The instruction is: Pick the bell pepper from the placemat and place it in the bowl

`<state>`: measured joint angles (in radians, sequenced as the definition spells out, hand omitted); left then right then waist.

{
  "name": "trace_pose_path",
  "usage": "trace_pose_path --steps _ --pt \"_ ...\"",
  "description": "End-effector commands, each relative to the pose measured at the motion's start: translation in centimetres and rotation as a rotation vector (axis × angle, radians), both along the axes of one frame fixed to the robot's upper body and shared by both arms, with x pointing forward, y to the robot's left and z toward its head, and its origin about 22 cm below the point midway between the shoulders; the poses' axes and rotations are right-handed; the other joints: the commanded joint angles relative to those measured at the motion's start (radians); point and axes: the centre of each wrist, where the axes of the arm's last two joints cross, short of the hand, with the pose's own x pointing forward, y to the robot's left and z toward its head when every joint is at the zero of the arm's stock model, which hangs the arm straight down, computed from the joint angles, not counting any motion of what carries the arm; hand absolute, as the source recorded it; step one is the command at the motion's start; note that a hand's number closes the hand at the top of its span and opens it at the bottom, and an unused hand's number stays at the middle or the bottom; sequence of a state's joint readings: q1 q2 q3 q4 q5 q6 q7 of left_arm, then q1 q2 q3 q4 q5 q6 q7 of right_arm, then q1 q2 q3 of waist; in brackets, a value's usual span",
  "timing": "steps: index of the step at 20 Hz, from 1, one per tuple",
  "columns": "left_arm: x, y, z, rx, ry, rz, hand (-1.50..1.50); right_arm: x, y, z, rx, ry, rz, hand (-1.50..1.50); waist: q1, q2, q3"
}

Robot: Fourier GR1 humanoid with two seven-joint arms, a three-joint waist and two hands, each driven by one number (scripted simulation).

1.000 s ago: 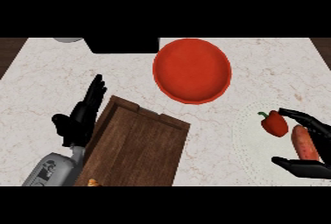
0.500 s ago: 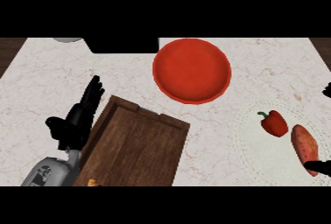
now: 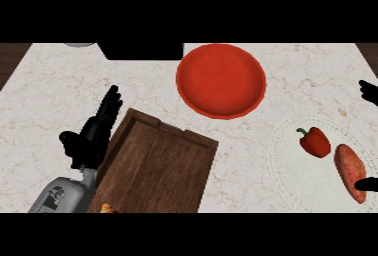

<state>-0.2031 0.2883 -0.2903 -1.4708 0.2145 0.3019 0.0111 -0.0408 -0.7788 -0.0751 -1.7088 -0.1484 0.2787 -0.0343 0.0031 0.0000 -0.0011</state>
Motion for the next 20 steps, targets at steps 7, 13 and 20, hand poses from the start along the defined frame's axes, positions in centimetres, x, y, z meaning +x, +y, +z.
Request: trace_pose_path --steps 7,13,20 --pt "0.0 -0.5 -0.3 0.004 -0.008 0.004 0.00 2.4 -0.4 -3.4 -0.143 0.221 0.013 -1.50 0.000 0.001 0.001" --pt "-0.3 0.1 0.9 -0.009 0.011 0.004 0.00 1.4 -1.5 -6.2 -0.108 0.208 0.059 -1.50 -0.004 0.000 0.001" --pt "-0.7 1.0 0.5 0.004 0.007 0.010 0.00 0.4 -2.2 -5.1 0.024 0.195 0.082 -1.50 -0.006 -0.001 0.001"
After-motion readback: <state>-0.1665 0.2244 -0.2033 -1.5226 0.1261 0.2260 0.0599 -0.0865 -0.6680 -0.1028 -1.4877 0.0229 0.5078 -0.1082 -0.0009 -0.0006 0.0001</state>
